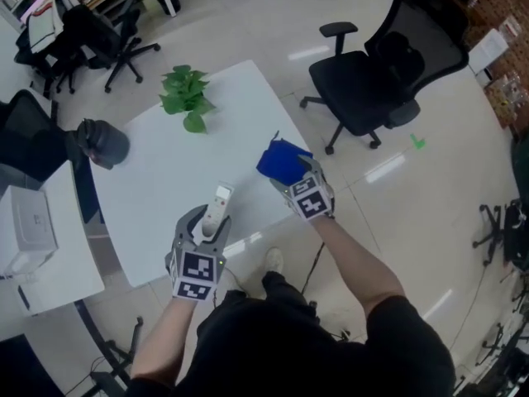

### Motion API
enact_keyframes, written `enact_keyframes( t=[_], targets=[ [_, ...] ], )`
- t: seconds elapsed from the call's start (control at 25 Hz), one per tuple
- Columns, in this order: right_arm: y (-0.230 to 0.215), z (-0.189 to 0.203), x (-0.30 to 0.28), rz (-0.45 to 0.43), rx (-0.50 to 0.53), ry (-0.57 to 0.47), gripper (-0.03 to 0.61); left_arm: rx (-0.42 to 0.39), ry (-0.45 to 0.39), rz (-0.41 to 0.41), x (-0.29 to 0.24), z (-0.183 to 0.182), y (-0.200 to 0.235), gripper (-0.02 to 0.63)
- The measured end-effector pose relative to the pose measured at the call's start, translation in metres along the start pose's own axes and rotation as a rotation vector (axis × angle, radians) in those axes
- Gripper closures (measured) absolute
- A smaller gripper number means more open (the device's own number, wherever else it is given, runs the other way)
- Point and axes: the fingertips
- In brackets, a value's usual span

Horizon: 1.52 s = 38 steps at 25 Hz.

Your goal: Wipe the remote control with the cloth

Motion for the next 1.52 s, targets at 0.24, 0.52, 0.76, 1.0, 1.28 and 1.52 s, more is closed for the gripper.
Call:
enact_keyframes(
  t=[0.24, 0.52, 0.76, 1.0, 1.28, 1.52],
  targets=[
    [-0.010, 0.034, -0.061, -0.081, 0.020, 0.133, 0.146, 0.005, 0.028, -0.030, -0.016, 0.000, -0.001, 0.403],
    [-0.005, 0.049, -0.083, -0.117, -0.010, 0.185, 0.143, 0.019, 0.053, -0.052, -0.018, 0.004, 0.000, 0.403],
    [-0.007, 0.051, -0.079, -0.073, -0.022, 0.158, 0.195, 0.011, 0.046, -0.046, -0.017, 0.004, 0.000, 0.403],
    [-0.011, 0.055, -0.071, -0.049, -0.035, 0.180, 0.420, -0.004, 0.024, -0.044, -0.013, 0.002, 0.000, 0.403],
    [-0.001, 0.043, -0.042, -0.041, -0.068, 0.145, 0.491, -0.012, -0.001, -0.041, 0.003, 0.002, 0.001, 0.403],
    [0.028, -0.022, 0.037, -0.036, -0.088, -0.094, 0.512, -0.047, -0.039, -0.010, 0.015, -0.001, 0.005, 0.403]
  ],
)
Point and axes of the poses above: the fingertips, and each gripper's own axes: x backward along the fingers, y to its left, z out of its underside, and after that the axes turned 14 degrees about x, right-handed
